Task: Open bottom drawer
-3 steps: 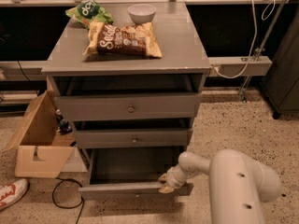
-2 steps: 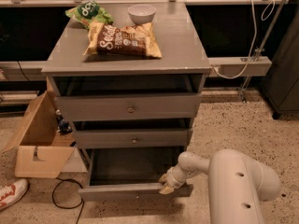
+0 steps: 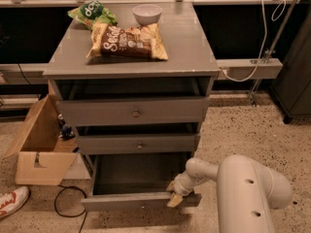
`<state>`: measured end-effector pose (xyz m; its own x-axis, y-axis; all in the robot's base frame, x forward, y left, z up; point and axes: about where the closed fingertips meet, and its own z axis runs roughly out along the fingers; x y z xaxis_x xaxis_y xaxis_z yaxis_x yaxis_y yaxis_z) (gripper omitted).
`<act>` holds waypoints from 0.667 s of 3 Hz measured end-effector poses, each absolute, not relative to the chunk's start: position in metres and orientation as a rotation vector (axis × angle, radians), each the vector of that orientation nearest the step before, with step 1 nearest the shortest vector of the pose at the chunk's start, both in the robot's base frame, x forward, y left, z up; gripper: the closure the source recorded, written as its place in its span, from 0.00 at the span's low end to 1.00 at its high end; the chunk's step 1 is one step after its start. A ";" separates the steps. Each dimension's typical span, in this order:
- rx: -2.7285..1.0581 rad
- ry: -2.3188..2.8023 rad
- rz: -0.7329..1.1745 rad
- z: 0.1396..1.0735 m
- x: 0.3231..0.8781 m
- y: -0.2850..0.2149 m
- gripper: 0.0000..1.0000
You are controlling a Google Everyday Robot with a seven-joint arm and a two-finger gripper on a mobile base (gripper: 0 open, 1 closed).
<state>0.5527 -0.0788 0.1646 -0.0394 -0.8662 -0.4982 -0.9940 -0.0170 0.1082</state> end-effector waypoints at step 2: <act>-1.946 1.982 0.655 0.163 0.543 -0.081 0.00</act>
Offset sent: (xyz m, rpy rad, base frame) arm -0.0186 -0.0081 -0.0002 0.0142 0.0147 -0.0130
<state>0.5426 -0.0809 0.1629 -0.0478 -0.8624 -0.5039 -0.9929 -0.0140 0.1181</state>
